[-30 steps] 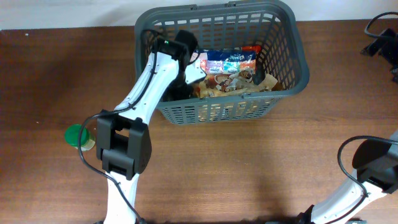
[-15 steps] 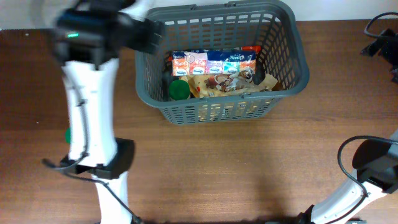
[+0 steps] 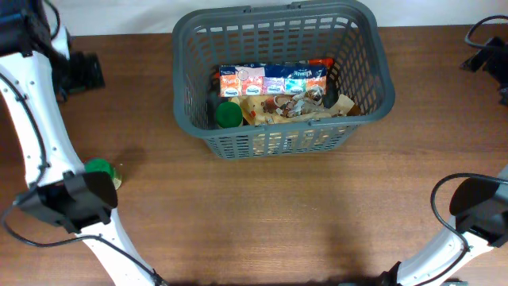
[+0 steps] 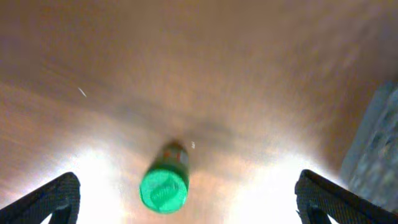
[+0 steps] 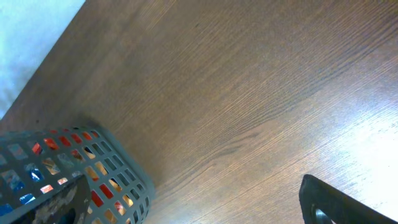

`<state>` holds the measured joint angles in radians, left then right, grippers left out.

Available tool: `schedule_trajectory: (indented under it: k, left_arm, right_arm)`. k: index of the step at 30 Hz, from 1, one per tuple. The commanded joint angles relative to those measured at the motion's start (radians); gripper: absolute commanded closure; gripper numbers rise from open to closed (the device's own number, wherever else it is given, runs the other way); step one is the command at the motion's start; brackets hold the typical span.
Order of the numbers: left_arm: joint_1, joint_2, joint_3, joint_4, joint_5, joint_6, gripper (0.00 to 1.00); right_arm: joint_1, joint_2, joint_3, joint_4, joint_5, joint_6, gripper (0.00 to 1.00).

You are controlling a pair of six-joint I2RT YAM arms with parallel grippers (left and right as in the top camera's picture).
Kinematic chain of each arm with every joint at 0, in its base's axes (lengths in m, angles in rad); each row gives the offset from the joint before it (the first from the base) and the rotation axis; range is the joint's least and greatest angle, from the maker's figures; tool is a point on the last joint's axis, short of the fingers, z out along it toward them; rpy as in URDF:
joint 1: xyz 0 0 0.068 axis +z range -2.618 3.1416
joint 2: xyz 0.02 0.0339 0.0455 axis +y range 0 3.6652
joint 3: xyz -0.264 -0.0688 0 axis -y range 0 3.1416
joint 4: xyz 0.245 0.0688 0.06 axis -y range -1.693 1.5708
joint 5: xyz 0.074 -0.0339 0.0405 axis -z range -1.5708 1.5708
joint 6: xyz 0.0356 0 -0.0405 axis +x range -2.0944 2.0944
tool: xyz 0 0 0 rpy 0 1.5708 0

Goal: Pack container
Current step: 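Grasp the second green-lidded jar with the left gripper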

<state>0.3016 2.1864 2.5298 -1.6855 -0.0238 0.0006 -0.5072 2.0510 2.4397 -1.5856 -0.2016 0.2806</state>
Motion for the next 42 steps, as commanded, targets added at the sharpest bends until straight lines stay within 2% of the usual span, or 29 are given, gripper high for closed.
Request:
schedule_trajectory:
  k: [1,10,12,17,19,24,34,42]
  left_arm:
    - [-0.004,-0.033,-0.119,-0.002,0.069,0.066,0.08]
    - [0.001,-0.397,-0.453,0.007,-0.091,0.085,0.07]
    - [0.042,-0.496,-0.62,0.055,-0.085,0.099,0.03]
    - [0.129,-0.52,-0.887,0.196,-0.068,0.1,0.03]
    - [0.168,-0.52,-0.985,0.297,-0.028,0.1,0.03]
    - [0.228,-0.517,-1.139,0.485,0.058,0.129,0.03]
    - [0.229,-0.51,-1.251,0.661,0.066,0.153,0.03]
    - [0.224,-0.423,-1.254,0.707,0.07,0.096,0.03]
  right_arm:
    - [0.004,0.005,-0.004,0.003,-0.005,0.002,0.01]
    - [0.004,0.005,-0.004,0.003,-0.005,0.002,0.01]
    - [0.004,0.005,-0.004,0.003,-0.005,0.002,0.01]
    - [0.004,0.005,-0.004,0.003,-0.005,0.002,0.01]
    - [0.004,0.005,-0.004,0.003,-0.005,0.002,0.01]
    - [0.004,0.005,-0.004,0.003,-0.005,0.002,0.01]
    - [0.004,0.005,-0.004,0.003,-0.005,0.002,0.01]
    - [0.004,0.005,-0.004,0.002,-0.005,0.002,0.01]
